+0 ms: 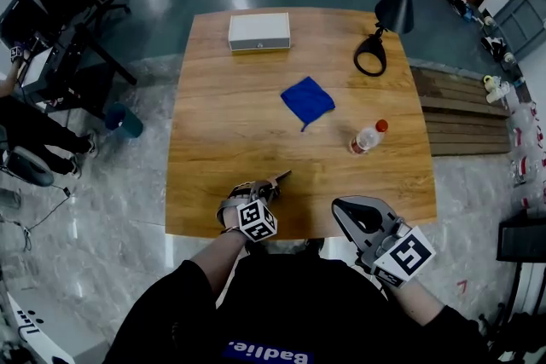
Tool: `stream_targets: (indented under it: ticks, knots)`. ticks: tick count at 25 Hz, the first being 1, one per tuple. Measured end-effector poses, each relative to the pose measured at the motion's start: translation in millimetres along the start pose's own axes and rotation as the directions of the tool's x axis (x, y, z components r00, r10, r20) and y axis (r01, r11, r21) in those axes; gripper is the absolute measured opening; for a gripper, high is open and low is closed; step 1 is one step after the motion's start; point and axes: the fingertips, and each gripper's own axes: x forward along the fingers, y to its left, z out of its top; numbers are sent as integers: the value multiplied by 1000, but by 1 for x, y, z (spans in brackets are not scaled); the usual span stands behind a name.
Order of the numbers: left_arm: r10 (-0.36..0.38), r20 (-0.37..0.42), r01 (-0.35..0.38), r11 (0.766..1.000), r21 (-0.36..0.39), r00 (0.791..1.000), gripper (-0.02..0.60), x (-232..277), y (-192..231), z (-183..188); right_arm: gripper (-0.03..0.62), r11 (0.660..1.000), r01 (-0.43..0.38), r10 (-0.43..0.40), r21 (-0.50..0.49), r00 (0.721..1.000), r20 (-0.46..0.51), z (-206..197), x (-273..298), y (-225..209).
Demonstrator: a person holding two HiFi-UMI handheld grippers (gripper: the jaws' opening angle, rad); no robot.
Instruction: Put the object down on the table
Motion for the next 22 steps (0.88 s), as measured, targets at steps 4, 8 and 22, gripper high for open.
stream_targets:
  ticks: [4,8,22]
  knots:
    - [-32,-1,32,999,-8,1000,36,1,-7,0,5,1000,2,-2,-1,1000,-3,-1,2,0]
    - [-66,5,66,998,-14,998,50,2,-12,-1,5,1000,-2,2,-16,1000,-10,-2,5,1]
    - [-174,96,181,980,-81,980,163,-22,-26,16,5,1000,-14,14,-9,1000,-3,0,7,-1]
